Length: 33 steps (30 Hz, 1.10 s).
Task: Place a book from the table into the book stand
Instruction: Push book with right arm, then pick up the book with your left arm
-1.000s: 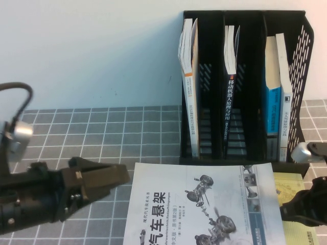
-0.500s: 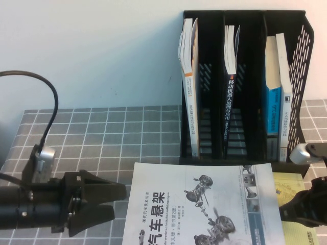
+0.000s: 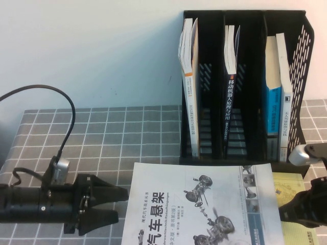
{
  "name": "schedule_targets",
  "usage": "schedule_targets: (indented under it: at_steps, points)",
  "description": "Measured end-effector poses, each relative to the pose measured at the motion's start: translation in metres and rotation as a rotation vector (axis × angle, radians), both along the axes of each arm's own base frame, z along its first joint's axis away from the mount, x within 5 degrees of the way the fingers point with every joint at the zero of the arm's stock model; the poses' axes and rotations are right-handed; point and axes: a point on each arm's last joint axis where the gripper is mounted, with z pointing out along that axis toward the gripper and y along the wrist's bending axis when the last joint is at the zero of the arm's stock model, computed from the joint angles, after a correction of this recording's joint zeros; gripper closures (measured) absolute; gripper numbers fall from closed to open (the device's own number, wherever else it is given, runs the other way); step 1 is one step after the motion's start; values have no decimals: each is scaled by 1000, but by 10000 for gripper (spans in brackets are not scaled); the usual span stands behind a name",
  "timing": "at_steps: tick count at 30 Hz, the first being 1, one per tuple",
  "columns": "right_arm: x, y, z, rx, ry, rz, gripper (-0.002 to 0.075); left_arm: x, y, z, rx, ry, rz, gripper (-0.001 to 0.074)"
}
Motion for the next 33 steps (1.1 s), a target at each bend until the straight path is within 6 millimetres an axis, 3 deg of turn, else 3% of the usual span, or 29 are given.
schedule_targets:
  at_steps: [8,17,29,33]
  points:
    - [0,0,0,-1,0,5,729,11,-1,-7,2,6,-7,168]
    - [0,0,0,-1,0,9,729,9,-38,-3,-24,-17,-84,168]
    - [0,0,0,-1,0,10,729,8,-42,-3,-28,-29,-93,174]
    - [0,0,0,-3,-4,17,729,7,-42,-4,-18,-33,-113,243]
